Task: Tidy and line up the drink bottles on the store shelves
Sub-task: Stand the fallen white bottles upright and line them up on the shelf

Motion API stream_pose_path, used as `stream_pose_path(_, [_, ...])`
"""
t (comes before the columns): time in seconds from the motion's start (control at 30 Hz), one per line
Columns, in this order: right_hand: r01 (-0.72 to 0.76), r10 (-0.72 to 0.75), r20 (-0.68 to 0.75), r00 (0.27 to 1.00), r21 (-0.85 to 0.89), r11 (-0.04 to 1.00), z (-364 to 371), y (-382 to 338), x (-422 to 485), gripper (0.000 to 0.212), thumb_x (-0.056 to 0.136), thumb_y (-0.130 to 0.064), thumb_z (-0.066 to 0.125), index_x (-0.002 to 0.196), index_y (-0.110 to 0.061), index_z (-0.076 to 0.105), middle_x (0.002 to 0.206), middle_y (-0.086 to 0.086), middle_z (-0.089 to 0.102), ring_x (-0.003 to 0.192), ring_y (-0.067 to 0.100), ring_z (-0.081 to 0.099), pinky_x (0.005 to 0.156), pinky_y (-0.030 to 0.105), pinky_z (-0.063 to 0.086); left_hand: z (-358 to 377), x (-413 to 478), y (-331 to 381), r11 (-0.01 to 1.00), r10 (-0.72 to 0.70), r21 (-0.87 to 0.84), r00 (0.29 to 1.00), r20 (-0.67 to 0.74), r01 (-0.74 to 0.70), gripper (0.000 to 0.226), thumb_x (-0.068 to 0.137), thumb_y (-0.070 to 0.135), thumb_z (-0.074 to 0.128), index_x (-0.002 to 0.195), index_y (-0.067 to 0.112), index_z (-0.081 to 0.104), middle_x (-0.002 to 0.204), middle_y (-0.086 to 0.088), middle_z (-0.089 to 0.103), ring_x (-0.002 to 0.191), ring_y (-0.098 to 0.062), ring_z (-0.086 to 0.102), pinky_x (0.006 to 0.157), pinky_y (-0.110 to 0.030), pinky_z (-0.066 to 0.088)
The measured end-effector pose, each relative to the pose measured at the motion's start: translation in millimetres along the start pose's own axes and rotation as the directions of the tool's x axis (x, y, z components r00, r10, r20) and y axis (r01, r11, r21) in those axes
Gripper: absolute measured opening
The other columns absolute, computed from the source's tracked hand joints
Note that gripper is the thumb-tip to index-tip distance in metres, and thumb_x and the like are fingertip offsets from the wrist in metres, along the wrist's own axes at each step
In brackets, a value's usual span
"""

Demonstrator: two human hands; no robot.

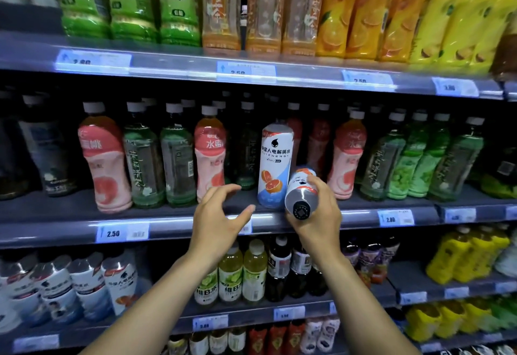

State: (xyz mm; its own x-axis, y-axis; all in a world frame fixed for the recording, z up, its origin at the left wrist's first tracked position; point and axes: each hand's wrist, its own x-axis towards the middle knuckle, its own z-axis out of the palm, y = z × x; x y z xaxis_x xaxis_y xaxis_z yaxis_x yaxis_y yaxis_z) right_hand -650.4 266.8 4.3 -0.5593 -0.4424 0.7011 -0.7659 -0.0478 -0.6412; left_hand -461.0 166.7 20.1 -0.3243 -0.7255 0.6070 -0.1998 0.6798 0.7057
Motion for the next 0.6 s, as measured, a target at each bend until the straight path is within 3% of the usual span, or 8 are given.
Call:
stream_pose_path(0.17, [-0.166,0.168,-0.033,0.985,0.055,0.985,-15,-9,7,0.074,0.062,-0.011,0.088,0.124,-0.037,0.056,0.113,-0.019,0.068,0.1,0.001,0.066,0.087,0.023,0.052,18,29,11,0.998,0.046,-0.042,0.999,0.027,-0.045,0.051,0.078,0.035,0.084,0.123,0.021,0.066,0.114,0.01,0.061,0.104,0.0,0.052,0.091,-0.02,0.045])
stream_pose_path(0.27, [-0.179,0.186,-0.092,0.978,0.079,0.981,-27,-12,14,0.071,0.06,-0.017,0.093,0.116,-0.039,0.054,0.102,-0.024,0.067,0.091,-0.011,0.063,0.075,0.009,0.046,35,48,24,0.997,-0.002,-0.078,0.999,0.039,0.005,0.069,0.072,0.039,0.087,0.132,0.021,0.059,0.123,0.005,0.059,0.112,-0.01,0.056,0.093,-0.022,0.041])
stream_pose_path(0.4, [-0.18,0.193,-0.142,0.971,0.097,0.979,-42,-17,33,0.067,0.059,-0.025,0.096,0.109,-0.035,0.051,0.096,-0.024,0.063,0.087,-0.015,0.061,0.071,0.008,0.045,58,71,47,0.997,-0.069,-0.034,0.996,0.049,0.071,0.089,0.066,0.047,0.088,0.138,0.011,0.048,0.131,-0.007,0.054,0.116,-0.025,0.057,0.09,-0.03,0.044])
stream_pose_path(0.53, [-0.16,0.178,-0.111,0.978,0.157,0.975,-47,-19,57,0.062,0.06,-0.025,0.095,0.11,-0.034,0.06,0.099,-0.019,0.07,0.088,-0.005,0.066,0.078,0.02,0.05,73,88,63,0.979,-0.204,0.027,0.979,-0.006,0.204,0.076,0.062,0.057,0.087,0.107,0.006,0.052,0.112,-0.017,0.062,0.103,-0.038,0.063,0.078,-0.041,0.05])
stream_pose_path(0.6, [-0.158,0.176,-0.081,0.981,0.193,0.969,-46,-17,67,0.066,0.058,-0.028,0.094,0.116,-0.03,0.063,0.102,-0.017,0.073,0.089,-0.004,0.068,0.081,0.022,0.052,78,94,66,0.973,-0.227,0.044,0.974,-0.017,0.228,0.074,0.062,0.06,0.086,0.102,0.006,0.054,0.107,-0.019,0.068,0.1,-0.04,0.066,0.076,-0.044,0.053])
